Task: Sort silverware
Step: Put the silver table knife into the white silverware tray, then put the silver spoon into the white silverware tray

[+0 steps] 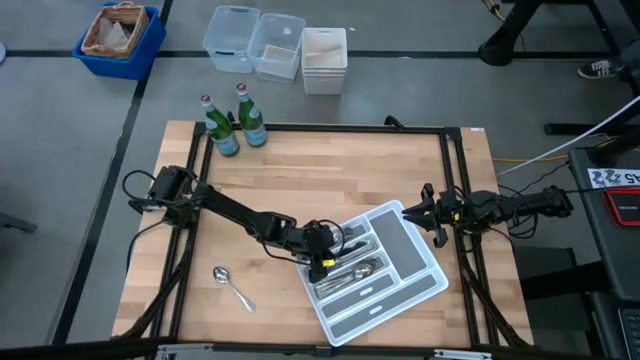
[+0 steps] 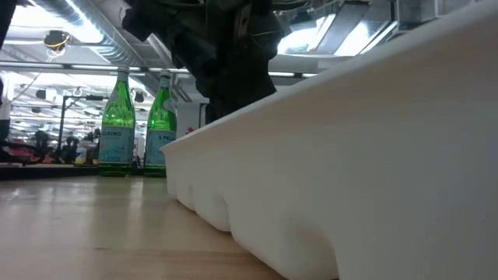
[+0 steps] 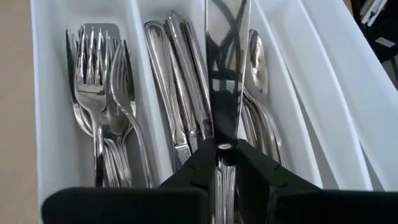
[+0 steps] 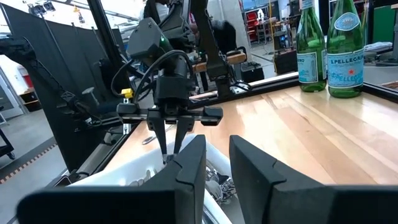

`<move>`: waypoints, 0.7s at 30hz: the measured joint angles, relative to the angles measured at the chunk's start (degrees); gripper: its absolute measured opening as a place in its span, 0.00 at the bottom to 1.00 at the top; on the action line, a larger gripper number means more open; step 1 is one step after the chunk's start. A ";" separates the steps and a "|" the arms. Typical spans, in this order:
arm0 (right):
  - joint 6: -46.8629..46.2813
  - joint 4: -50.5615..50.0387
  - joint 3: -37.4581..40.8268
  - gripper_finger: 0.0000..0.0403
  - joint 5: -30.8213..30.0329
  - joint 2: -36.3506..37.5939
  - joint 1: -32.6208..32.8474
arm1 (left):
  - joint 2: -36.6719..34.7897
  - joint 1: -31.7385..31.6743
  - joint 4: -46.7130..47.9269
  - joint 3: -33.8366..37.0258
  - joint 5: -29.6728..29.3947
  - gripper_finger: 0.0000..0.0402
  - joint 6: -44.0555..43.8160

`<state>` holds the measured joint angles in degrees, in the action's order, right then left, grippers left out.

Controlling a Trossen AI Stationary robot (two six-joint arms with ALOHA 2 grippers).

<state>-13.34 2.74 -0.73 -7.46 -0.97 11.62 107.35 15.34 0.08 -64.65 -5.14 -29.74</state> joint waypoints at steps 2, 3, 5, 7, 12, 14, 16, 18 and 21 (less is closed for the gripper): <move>0.00 0.00 0.00 0.19 0.00 0.00 0.00 | 0.00 -0.05 -0.01 0.04 0.05 0.12 -0.05; 0.00 0.00 0.00 0.19 0.00 0.00 0.00 | 0.00 -0.05 -0.01 0.05 0.05 0.14 -0.05; 0.00 0.00 0.00 0.19 0.00 0.00 0.00 | 0.00 -0.01 0.13 0.05 0.14 0.20 -0.09; 0.00 0.02 0.00 0.19 0.00 0.00 0.00 | 0.00 0.04 0.08 0.06 0.29 0.26 -0.10; 0.00 0.02 0.00 0.19 0.00 0.00 0.00 | -0.04 0.03 -0.09 0.07 0.29 0.34 -0.09; 0.00 0.04 0.00 0.19 0.00 0.00 0.00 | -0.49 -0.14 -0.08 0.07 1.29 0.34 -0.42; 0.00 0.04 0.00 0.19 0.02 0.00 0.00 | -1.50 -0.39 0.50 0.07 3.75 0.34 -1.98; 0.00 0.04 0.00 0.19 0.00 0.00 0.00 | -3.01 -0.78 3.03 0.07 7.32 0.33 -5.80; 0.01 0.05 0.00 0.19 0.01 0.00 0.00 | -5.88 -1.50 9.04 0.07 15.16 0.32 -14.29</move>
<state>-13.34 2.80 -0.73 -7.46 -0.97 11.62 101.47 13.84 9.12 -64.58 10.02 -44.03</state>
